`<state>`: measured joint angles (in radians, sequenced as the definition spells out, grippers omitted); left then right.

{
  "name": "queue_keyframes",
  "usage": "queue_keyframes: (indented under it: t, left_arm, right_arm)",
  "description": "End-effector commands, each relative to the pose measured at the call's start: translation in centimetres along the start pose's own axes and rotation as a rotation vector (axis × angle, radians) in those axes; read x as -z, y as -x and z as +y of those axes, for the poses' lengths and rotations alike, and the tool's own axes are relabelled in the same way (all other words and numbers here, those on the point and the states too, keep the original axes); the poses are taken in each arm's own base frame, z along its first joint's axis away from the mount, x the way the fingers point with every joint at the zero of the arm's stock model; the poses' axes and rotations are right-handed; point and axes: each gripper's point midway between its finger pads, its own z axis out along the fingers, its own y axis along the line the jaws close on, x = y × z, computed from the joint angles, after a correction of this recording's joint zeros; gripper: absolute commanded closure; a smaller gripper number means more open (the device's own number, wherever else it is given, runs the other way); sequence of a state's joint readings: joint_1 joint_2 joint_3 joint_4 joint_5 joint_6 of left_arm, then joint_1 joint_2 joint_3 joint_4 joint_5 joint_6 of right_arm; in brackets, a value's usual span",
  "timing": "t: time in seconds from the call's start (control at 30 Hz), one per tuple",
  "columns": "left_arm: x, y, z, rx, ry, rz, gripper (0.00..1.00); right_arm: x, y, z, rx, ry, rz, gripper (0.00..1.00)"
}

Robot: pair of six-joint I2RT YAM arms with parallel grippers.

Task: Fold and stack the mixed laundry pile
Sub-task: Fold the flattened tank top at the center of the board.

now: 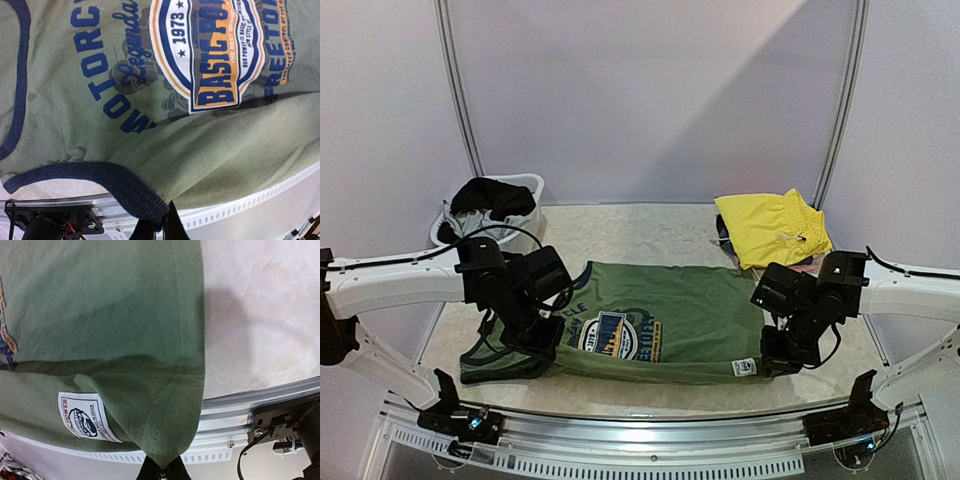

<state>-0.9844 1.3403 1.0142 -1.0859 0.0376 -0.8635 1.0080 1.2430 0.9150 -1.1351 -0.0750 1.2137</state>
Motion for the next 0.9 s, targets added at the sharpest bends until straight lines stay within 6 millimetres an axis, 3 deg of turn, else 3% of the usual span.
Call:
queue_keyframes:
  t: [0.0, 0.37, 0.7, 0.87]
  left_arm:
    - [0.1, 1.1, 0.4, -0.024, 0.038, 0.022, 1.00]
    - [-1.3, 3.7, 0.8, -0.032, 0.098, 0.079, 1.00]
    - [-2.4, 6.3, 1.7, -0.009, 0.113, 0.097, 1.00]
    - [-4.2, 7.2, 1.4, -0.022, 0.110, 0.127, 1.00]
  right_arm:
    - [0.6, 1.9, -1.4, 0.013, -0.066, -0.034, 1.00]
    - [-0.3, 4.5, 0.9, 0.093, -0.065, 0.001, 1.00]
    - [-1.3, 7.6, 0.5, 0.027, -0.079, 0.011, 1.00]
    - [-2.6, 8.9, 1.2, 0.041, -0.105, 0.046, 0.92]
